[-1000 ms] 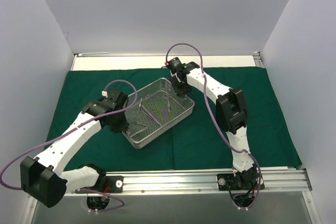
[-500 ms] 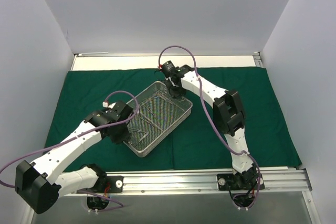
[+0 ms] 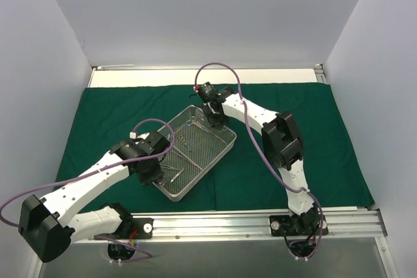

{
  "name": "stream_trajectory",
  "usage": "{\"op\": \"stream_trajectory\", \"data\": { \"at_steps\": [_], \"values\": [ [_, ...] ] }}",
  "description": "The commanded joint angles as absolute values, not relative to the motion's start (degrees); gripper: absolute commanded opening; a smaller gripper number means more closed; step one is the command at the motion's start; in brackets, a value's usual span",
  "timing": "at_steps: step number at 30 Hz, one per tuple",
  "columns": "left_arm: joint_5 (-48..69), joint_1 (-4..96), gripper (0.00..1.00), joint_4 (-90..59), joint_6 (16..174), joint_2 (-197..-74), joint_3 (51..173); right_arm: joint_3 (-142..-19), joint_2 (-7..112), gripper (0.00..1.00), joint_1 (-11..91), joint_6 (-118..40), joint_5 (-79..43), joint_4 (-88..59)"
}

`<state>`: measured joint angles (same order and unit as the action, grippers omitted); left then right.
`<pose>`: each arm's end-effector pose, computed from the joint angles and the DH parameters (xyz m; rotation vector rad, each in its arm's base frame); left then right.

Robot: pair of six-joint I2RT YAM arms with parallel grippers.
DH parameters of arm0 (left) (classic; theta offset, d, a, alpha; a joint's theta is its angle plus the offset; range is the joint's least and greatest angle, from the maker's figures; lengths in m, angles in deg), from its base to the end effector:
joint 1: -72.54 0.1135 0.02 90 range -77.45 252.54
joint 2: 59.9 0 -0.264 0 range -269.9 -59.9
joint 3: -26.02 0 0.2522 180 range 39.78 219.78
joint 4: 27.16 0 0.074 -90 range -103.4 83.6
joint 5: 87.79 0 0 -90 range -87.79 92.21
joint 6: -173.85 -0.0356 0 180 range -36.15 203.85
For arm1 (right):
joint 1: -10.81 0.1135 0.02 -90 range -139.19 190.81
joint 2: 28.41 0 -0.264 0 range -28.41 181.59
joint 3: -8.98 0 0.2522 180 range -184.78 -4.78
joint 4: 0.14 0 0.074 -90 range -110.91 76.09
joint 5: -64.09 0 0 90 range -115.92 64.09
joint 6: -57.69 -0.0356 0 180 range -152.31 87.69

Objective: Open and lay out the surgical kit
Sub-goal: Place the container in the surgical kit, then pick up the medical item from the container.

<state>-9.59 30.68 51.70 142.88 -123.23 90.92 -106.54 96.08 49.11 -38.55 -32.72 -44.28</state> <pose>0.1371 -0.1131 0.2501 -0.4566 2.8052 -0.0570 0.3826 0.2968 0.2043 -0.6418 2.4133 0.1781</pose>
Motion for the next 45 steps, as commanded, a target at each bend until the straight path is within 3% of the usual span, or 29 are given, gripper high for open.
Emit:
{"op": "stream_trajectory", "data": {
  "at_steps": [1, 4, 6, 8, 13, 19, 23, 27, 29, 34, 40, 45],
  "values": [
    [5.4, 26.8, 0.24, 48.5, 133.7, -122.6, 91.6, -106.1, 92.2, 0.00, 50.9, -46.1, -32.2, -33.4],
    [7.0, 26.8, 0.34, 47.7, 134.6, -122.9, 89.8, -105.0, 92.4, 0.00, 50.9, -46.5, -32.4, -33.3],
    [8.4, 26.8, 0.47, 47.2, 135.0, -122.8, 88.2, -104.6, 92.4, 0.01, 50.9, -46.6, -32.4, -33.5],
    [9.1, 26.8, 0.59, 46.7, 135.5, -122.3, 87.4, -104.5, 92.3, 0.08, 50.9, -46.7, -32.2, -33.6],
    [8.7, 26.9, 0.67, 48.3, 136.1, -120.6, 88.0, -104.4, 91.7, 0.32, 50.8, -47.4, -30.9, -32.9],
    [5.5, 27.2, 0.67, 52.3, 134.0, -119.0, 96.5, -107.0, 89.2, 0.64, 50.6, -47.3, -32.4, -35.1],
    [4.1, 27.3, 0.65, 52.7, 132.0, -121.1, 103.4, -108.8, 87.3, 0.72, 49.4, -46.1, -33.8, -39.3],
    [-1.3, 29.7, 0.62, 55.2, 127.5, -126.4, 112.9, -108.3, 82.4, 0.74, 48.4, -46.6, -34.6, -42.0],
    [-1.6, 34.1, 0.50, 55.3, 123.2, -130.8, 114.8, -107.5, 80.3, 0.74, 48.1, -47.9, -34.9, -43.3],
    [-2.1, 41.9, 0.37, 52.7, 113.6, -139.9, 120.3, -103.9, 72.2, 0.73, 47.1, -50.8, -32.5, -45.9],
    [-1.4, 48.5, 0.30, 49.5, 105.4, -154.6, 126.4, -98.3, 64.9, 0.72, 46.3, -54.4, -30.7, -47.5],
    [-2.0, 50.1, 0.31, 49.9, 102.6, -167.5, 133.4, -95.0, 62.6, 0.72, 45.3, -55.4, -32.2, -48.4]
  ]
}}
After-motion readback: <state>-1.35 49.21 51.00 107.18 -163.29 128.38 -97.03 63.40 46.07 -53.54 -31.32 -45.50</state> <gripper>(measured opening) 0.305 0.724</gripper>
